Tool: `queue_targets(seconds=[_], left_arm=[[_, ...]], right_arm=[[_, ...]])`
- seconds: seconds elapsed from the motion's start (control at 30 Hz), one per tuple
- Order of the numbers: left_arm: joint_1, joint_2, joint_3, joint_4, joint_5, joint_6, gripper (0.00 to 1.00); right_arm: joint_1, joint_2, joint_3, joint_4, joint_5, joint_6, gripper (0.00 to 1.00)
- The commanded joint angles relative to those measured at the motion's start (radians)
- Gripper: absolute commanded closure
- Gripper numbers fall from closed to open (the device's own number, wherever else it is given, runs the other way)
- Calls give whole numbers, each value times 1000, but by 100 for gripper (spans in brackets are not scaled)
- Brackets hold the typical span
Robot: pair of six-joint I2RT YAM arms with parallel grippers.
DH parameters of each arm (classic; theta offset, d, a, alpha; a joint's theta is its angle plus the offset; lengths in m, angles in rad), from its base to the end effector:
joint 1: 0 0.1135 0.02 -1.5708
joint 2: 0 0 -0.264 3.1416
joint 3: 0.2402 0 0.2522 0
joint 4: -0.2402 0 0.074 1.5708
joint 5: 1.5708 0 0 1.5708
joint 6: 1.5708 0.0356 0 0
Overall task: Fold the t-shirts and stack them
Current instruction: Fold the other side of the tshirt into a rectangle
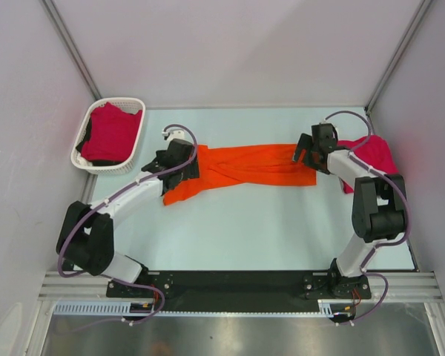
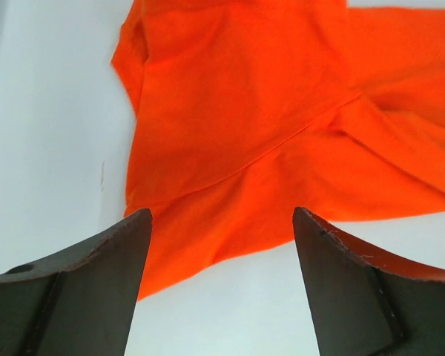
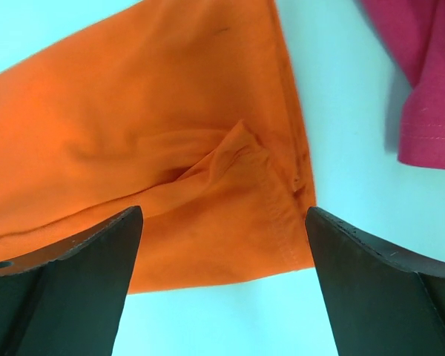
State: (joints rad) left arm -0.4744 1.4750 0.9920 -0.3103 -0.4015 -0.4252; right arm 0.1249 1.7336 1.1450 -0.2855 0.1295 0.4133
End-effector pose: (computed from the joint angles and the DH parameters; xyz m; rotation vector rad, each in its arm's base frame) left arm 0.2861 -0.1313 0.2396 -0.1338 2.2824 0.0118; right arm 0.3677 0.0415 0.2041 0.4068 2.4025 0.0829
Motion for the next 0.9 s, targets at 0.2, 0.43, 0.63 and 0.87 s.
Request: queue_targets(seconds=[0.2,0.43,0.63,0.87], left_arm=[[-12,16,-26,-125,-95,-81,18],[-12,88,-30,-133,-69,-106,18],[-12,136,-36,-139,-76,-126,19],[-10,244,-4,-184,-117,-167,28]], right_arm=[[281,-72,13,-135,448,-129,0],[458,81,45,-204,749,-154,3],[519,197,99,-274,831,-149,5],[489,285,142,-345,866,-133,16]])
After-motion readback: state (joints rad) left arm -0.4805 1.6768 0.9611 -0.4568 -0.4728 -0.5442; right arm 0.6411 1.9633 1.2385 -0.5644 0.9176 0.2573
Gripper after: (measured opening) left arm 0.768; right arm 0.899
